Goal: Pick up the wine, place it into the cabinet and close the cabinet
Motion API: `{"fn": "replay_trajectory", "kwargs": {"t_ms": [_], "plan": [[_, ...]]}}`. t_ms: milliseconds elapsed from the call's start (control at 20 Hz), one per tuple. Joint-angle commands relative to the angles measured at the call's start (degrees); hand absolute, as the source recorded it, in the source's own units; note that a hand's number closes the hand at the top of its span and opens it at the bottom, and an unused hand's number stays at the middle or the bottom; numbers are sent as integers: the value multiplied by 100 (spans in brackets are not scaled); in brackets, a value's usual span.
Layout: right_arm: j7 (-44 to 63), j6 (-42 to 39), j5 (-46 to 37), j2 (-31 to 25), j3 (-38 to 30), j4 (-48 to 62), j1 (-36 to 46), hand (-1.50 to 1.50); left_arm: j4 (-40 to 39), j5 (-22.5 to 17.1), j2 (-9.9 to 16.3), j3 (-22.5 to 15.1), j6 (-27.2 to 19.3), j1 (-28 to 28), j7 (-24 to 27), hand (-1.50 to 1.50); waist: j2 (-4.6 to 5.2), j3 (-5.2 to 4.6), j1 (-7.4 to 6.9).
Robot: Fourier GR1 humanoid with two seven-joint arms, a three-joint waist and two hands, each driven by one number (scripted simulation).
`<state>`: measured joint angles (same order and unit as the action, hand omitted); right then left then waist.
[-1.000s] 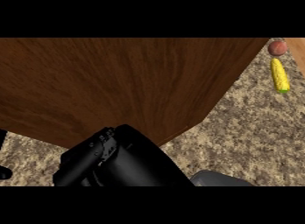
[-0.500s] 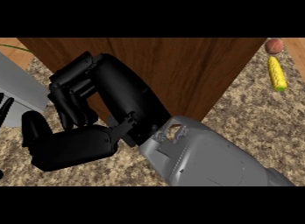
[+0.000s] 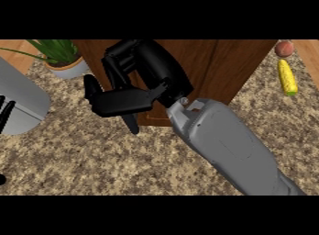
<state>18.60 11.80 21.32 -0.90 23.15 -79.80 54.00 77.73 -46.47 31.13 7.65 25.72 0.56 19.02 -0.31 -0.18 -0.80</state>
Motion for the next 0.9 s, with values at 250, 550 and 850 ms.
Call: {"fn": "replay_trajectory", "kwargs": {"t_ms": [250,550,850], "plan": [[-618,-690,-160,-193,-580,1181,119,150,2,18,-60,148,76,-49,-92,-150,50,17,-6],[-1181,-1037,-314,-471,-638,1553,-33,150,-147,15,-78,104,167,-264,-154,-150,90,14,29],[-1269,-963,-348,-356,-726,1763,52,150,-83,37,-43,101,274,-213,-182,-150,86,12,-22]]}}
